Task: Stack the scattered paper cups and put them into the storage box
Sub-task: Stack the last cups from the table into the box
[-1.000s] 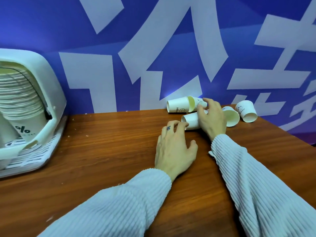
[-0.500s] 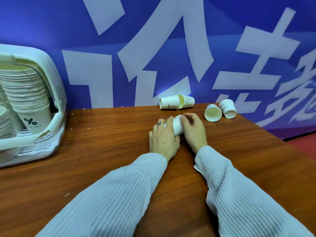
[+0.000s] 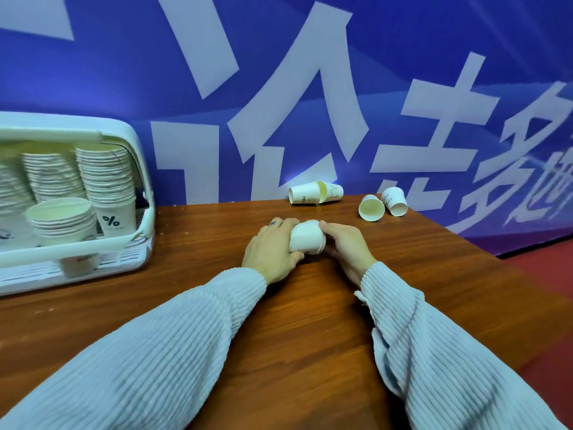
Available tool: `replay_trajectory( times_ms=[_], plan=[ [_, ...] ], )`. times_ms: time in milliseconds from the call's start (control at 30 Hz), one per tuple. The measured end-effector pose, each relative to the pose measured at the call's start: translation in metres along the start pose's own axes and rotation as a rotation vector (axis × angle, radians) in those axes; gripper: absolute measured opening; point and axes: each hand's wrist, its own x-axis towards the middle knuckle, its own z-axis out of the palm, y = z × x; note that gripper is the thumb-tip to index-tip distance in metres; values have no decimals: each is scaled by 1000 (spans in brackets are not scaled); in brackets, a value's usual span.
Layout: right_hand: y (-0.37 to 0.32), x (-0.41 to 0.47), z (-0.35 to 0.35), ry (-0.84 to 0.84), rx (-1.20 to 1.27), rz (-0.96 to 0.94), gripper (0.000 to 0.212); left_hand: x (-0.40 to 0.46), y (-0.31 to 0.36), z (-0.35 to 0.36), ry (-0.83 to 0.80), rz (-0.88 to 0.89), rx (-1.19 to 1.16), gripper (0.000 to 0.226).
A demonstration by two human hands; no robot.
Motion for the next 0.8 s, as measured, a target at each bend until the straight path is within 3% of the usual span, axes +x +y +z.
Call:
replay_trajectory(
  times_ms=[167,433,533,800],
  plan=[
    [-14,-11,14,59,87,93,33,-33,-19,-41,51,-19,28,69],
    [-51,-51,73,98,-71,-145,26,-85,-62,-125,305,-182,104,62],
    [-67,-61,115,53,-82,-254,24,-103,-84,-158,399,-293,14,61],
    [-87,-81,229,-65,-208,-459,11,-154,-149,-223,583,-407,-207,92]
  ],
)
